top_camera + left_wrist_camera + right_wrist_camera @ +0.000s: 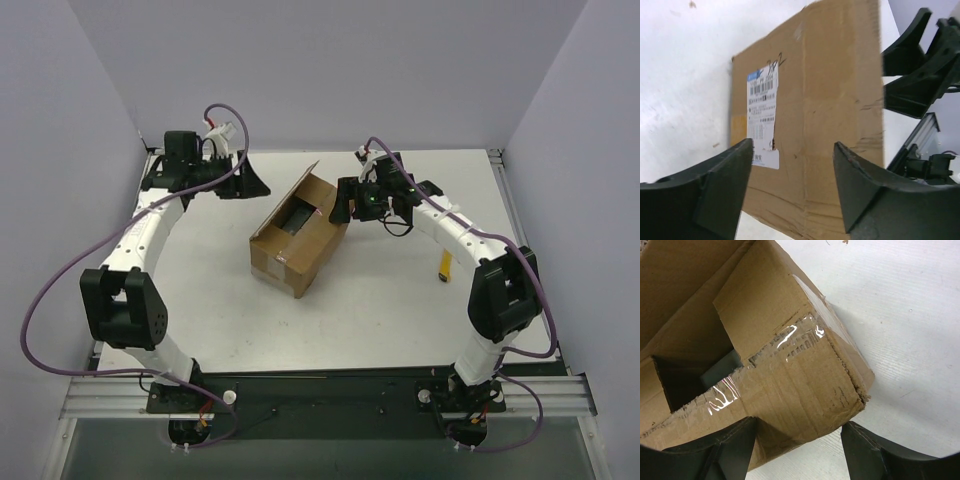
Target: Unpack the express box
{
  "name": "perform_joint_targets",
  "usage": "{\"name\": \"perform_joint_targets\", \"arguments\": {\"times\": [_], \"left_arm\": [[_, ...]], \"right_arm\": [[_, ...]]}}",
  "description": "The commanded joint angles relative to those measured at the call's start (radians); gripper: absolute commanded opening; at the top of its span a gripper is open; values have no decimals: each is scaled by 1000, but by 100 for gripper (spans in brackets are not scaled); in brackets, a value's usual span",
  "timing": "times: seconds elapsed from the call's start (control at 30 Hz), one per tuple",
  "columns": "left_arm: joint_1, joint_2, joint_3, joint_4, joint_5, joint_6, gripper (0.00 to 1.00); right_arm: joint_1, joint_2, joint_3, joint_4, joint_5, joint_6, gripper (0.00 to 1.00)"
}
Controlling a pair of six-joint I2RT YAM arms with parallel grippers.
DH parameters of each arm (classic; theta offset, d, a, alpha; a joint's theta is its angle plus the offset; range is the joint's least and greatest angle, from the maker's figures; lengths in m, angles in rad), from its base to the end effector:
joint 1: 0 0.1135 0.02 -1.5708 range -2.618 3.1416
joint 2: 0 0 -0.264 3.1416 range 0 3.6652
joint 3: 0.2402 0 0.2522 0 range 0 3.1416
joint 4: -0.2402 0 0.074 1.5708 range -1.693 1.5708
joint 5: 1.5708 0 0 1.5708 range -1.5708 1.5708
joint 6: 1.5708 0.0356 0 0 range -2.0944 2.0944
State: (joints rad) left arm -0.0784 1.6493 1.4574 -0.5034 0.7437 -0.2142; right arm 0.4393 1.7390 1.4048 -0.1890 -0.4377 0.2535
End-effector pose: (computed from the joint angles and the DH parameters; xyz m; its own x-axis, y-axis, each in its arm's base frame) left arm 0.3665 -0.0530 0.3247 -0.7465 -0.0983 -0.6581 0.4270 0.6878 -0.5870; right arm 0.3622 0.1869 0.2970 -0.6177 -0.0393 -0.7854 -0.5812 0.6957 0.4223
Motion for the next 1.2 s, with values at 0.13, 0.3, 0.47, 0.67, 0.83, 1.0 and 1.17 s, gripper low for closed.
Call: {"name": "perform_joint_targets", "arguments": {"times": [0.13,0.3,0.47,0.67,0.83,1.0,1.17], "left_arm": [[-193,-60,190,-72,-194,151,82],[-320,-42,195,-129,-521,308,84],[-333,-23,210,-135,-704,368,81],[-293,-17,232,-135,-692,337,64],[-193,-6,212,-150,-519,221,31],[-49,-11,57,-32,-97,4,0],[0,-61,-146,256,108,-350,0]], "right_arm": [[-4,17,-10,-122,70,-51,67],[-4,22,0,-127,62,-40,67],[-4,10,-16,-127,63,-46,67],[-4,1,-33,-127,73,-59,67],[-8,2,-3,-132,79,-71,67],[-28,22,117,-141,91,-170,67],[-57,85,288,-158,102,-240,67]]}}
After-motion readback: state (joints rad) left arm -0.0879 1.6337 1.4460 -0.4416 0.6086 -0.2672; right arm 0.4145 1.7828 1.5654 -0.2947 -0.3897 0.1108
